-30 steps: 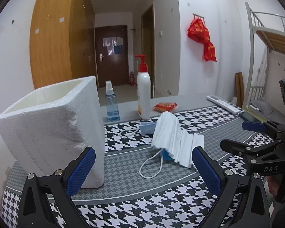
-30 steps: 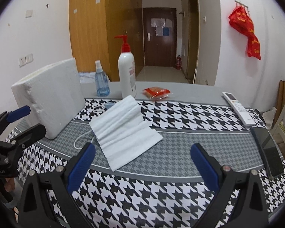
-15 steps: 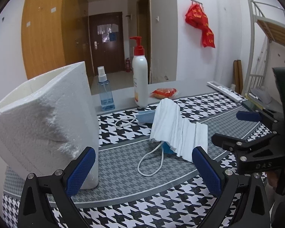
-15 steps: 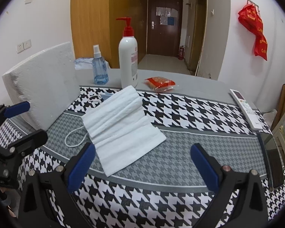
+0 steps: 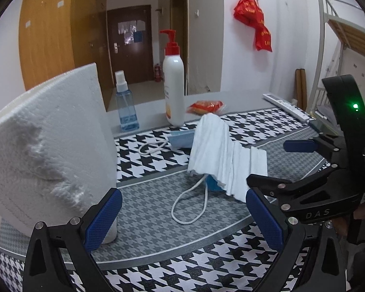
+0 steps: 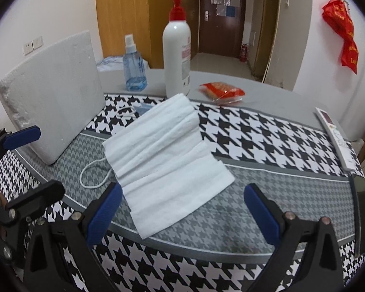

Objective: Organize soft objects
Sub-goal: 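Lower the right gripper onto the white face mask and close on it, then lift the white face mask with the right gripper, then close the left gripper on the blue surgical mask while the right holds the white mask, then carry the blue mask and white mask over the white foam box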

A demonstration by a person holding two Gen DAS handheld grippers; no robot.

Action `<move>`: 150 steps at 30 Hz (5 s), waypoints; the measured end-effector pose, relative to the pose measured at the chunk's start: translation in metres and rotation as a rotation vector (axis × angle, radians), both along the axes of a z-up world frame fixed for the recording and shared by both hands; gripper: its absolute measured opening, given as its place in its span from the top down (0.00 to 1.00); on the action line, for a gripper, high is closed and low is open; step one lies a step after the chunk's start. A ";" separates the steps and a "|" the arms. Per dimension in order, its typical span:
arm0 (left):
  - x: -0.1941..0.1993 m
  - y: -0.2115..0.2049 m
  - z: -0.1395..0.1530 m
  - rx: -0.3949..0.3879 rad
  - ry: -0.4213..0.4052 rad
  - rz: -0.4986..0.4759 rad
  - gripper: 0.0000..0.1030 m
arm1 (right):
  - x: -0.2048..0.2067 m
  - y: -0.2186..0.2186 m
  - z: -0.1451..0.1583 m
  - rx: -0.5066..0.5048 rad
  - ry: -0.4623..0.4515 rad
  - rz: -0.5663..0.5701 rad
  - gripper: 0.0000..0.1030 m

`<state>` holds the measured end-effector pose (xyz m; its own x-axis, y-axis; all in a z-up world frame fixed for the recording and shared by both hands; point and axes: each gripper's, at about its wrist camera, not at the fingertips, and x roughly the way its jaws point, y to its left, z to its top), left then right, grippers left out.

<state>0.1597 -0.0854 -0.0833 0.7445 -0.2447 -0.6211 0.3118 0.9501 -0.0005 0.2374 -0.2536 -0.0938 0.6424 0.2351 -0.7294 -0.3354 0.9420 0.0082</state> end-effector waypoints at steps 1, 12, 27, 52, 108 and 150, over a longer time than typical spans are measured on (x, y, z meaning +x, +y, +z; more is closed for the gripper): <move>0.000 0.000 -0.001 -0.005 0.001 -0.003 0.01 | 0.001 0.000 -0.001 -0.001 0.006 0.005 0.02; 0.005 0.011 -0.004 -0.059 0.025 0.010 0.01 | 0.015 0.008 -0.017 -0.060 0.078 0.013 0.16; 0.002 0.011 -0.007 -0.055 0.019 0.020 0.01 | 0.018 0.009 -0.021 -0.053 0.106 0.055 0.54; -0.002 0.004 -0.007 -0.014 -0.004 0.033 0.01 | -0.036 -0.074 0.026 -0.062 -0.034 -0.120 0.92; 0.074 -0.083 -0.038 0.014 0.184 -0.030 0.49 | -0.012 -0.083 -0.009 0.109 0.058 -0.129 0.39; 0.040 -0.050 -0.008 -0.011 -0.008 -0.005 0.93 | 0.012 -0.030 -0.017 -0.054 0.087 -0.142 0.67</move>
